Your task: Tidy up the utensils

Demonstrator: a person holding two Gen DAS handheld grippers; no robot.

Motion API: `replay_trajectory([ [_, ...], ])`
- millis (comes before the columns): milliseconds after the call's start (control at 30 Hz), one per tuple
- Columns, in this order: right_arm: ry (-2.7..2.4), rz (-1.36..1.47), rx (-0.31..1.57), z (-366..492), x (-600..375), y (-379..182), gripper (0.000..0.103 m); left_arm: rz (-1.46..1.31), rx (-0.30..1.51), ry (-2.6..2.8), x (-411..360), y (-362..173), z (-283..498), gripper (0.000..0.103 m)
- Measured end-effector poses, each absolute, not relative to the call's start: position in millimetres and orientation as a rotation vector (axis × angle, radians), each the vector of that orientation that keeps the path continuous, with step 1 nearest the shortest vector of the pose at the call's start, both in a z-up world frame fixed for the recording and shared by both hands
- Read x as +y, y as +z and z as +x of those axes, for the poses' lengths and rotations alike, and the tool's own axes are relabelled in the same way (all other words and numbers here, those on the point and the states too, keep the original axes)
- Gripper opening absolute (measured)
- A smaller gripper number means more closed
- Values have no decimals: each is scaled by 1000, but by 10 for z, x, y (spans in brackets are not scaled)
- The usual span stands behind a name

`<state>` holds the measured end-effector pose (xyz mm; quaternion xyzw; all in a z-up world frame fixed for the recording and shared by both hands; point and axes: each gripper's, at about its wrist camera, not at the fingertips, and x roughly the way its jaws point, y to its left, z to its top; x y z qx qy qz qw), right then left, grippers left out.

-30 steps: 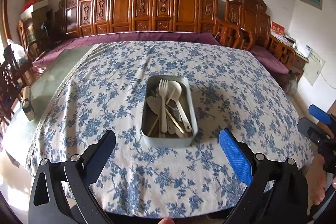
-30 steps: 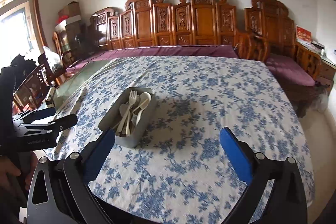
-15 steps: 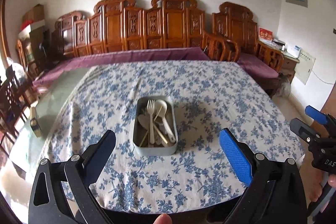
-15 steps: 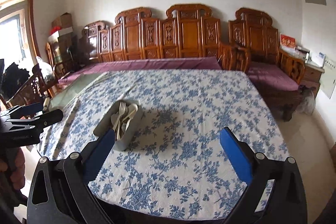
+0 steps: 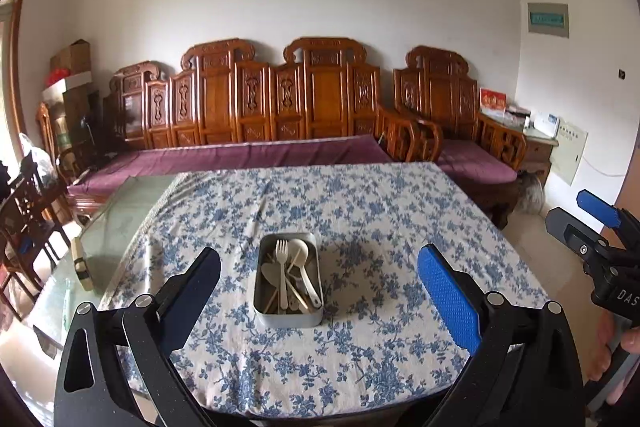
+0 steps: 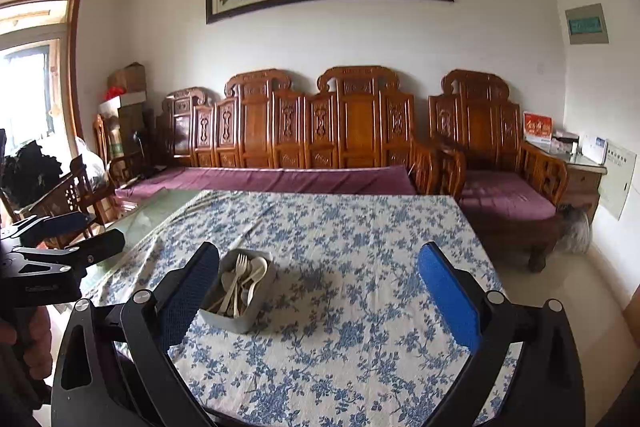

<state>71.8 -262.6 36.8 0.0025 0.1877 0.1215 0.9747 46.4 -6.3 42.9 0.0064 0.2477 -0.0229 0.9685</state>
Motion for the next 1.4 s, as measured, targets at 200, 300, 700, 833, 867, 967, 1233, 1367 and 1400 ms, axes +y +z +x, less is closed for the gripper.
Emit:
replay_trajectory([
  [200,235,15,358,641,-2659,460,100,13,468,-29,-32,513,342,95],
  [300,234,15,354,617,-2642,478,100,8,467,-29,-18,521,326,95],
  [700,232,9,353,601,-2644,489,100,-2,462,-33,3,546,303,95],
  [833,230,8,353,602,-2629,482,100,-3,461,-37,7,546,295,95],
  [867,230,9,353,602,-2630,483,100,-2,460,-35,7,545,295,95],
  [967,231,7,353,601,-2626,477,100,-1,461,-37,-2,544,295,95],
  [1233,232,9,354,598,-2621,474,100,0,459,-41,-13,544,287,95],
  [1367,231,9,353,595,-2617,474,100,3,459,-42,-21,546,287,95],
  [1400,231,9,353,591,-2617,469,100,3,459,-42,-21,546,283,95],
])
